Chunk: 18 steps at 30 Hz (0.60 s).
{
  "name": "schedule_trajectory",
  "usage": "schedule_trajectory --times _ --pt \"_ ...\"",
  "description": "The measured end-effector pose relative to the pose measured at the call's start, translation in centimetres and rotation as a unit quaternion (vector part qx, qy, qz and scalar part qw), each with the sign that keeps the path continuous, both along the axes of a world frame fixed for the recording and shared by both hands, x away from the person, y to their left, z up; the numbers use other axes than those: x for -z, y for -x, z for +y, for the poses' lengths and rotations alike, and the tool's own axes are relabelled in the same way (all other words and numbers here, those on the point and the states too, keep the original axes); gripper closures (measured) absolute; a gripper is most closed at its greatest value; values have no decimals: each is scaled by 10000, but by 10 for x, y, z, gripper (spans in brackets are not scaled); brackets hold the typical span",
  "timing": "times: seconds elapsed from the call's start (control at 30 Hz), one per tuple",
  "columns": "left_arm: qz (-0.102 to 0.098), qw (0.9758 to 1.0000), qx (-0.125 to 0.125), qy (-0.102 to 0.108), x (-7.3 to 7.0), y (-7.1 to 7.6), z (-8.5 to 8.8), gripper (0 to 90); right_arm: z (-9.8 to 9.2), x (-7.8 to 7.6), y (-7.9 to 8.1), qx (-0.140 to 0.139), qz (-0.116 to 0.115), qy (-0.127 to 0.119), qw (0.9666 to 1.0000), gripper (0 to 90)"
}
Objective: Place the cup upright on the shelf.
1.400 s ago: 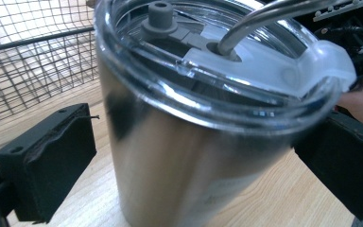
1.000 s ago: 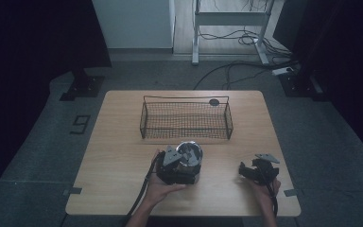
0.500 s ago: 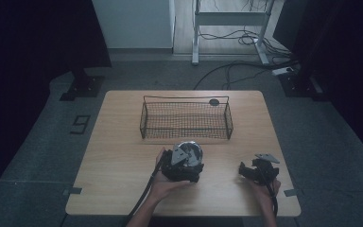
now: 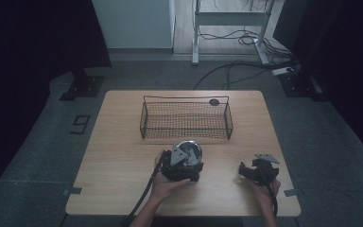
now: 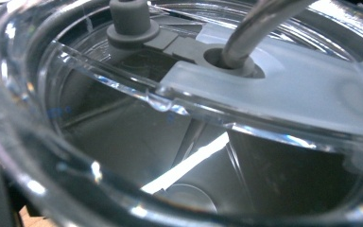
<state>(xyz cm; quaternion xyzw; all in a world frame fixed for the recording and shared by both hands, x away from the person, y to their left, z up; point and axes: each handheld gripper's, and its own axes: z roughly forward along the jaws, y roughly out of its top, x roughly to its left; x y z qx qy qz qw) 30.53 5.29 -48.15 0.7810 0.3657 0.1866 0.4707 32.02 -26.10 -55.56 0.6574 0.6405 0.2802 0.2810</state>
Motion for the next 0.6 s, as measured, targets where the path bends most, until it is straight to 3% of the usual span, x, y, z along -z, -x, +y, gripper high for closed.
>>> schedule_trajectory --times 0.03,0.33,0.43,0.57,0.6 --pt "-69 10000 42 -37 1 1 -1 34 0 0 -1 -29 -9 13 10000 72" --pt "10 9999 90 -69 -4 0 3 39 -1 0 -5 -76 -2 10 10000 72" --pt "-46 10000 88 6 -9 0 7 39 -1 0 -5 -74 -5 7 10000 72" --pt "-118 9999 108 -33 -17 -1 10 39 -1 0 -6 -74 -1 7 10000 73" --pt "-154 9998 104 -65 -24 -2 12 39 -1 0 -6 -72 -1 7 10000 73"
